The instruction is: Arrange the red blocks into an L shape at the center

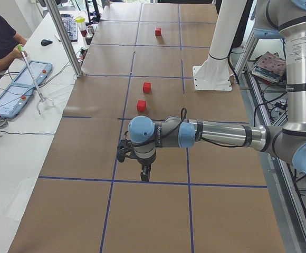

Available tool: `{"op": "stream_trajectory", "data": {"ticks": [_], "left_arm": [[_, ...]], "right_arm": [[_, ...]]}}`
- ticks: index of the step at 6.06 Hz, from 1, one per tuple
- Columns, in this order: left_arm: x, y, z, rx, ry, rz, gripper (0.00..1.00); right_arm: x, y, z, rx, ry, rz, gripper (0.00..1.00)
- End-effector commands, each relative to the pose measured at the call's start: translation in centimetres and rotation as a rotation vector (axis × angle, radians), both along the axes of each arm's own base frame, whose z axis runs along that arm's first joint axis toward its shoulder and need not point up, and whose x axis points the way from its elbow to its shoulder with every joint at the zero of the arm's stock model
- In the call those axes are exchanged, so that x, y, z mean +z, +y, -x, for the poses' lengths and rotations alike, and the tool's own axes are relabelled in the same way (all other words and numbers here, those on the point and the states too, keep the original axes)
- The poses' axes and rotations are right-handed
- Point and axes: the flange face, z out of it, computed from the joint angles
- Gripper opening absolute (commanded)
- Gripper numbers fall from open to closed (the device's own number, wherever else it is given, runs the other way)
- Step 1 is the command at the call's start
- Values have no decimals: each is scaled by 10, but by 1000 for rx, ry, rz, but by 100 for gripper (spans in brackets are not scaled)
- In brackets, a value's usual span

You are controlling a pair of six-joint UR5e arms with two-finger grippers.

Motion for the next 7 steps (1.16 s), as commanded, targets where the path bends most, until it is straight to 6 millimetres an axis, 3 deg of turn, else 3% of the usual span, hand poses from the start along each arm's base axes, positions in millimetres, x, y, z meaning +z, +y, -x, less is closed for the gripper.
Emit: {"op": "stream_trajectory", "data": {"ticks": [1, 2, 4, 7], "left_arm": [[-4, -5, -10, 22, 5, -16, 100], [-8, -5, -12, 28, 3, -24, 100], [-6, -3, -12, 29, 7, -26, 100], [-5, -3, -12, 29, 7, -25, 100]], "right_arm": [[4, 0, -1, 6, 9, 10, 100], [16, 1, 0, 4, -3, 35, 100], [9, -5, 0, 7, 5, 18, 100], [19, 7, -1, -4, 5, 32, 100]]}}
